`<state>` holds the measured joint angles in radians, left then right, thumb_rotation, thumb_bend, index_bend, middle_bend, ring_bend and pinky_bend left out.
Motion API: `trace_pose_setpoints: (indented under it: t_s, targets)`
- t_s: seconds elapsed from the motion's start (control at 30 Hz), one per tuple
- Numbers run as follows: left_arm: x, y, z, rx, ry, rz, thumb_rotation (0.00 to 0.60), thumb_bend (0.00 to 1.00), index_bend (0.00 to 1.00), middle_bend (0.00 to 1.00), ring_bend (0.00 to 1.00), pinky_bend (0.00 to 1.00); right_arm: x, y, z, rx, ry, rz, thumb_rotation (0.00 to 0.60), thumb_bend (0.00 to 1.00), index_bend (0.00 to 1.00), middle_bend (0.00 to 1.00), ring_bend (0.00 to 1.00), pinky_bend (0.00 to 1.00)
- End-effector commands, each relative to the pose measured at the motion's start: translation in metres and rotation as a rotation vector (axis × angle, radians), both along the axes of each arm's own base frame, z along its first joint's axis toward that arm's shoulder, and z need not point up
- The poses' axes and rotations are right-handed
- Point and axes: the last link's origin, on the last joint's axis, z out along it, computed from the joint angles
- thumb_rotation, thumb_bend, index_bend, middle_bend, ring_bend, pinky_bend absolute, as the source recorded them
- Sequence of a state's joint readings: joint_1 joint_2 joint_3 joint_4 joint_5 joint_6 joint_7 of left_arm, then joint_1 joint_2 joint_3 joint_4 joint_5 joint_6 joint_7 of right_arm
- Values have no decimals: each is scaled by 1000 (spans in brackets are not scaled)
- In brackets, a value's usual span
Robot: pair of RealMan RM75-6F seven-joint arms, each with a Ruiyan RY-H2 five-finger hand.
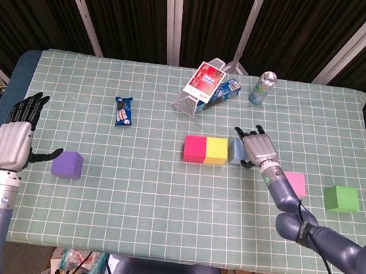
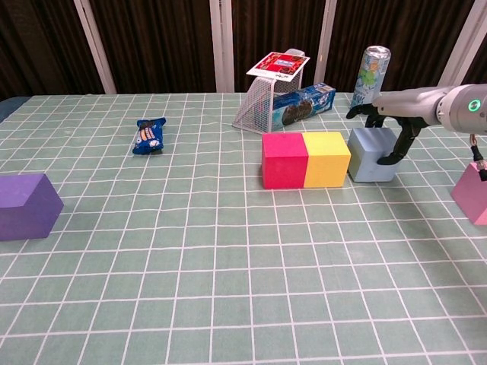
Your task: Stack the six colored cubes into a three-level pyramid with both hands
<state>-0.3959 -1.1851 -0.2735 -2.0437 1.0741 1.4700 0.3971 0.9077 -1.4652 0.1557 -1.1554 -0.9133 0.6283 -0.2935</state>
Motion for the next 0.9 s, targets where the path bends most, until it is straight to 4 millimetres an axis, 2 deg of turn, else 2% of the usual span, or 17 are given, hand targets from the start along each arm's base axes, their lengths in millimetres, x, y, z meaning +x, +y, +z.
trace_pose_setpoints:
  t_s: [0.03, 0.9]
  targets:
    - [-1, 1, 0, 1, 0, 1, 600, 117, 0, 0, 0, 9, -1, 1, -1, 4, 11, 6, 600, 325, 0, 341, 227, 0]
    - [-2, 1, 2, 7, -5, 5, 600, 117, 0, 0, 0, 9, 11, 1, -10, 13, 14, 30, 600, 324, 0, 341, 227, 0]
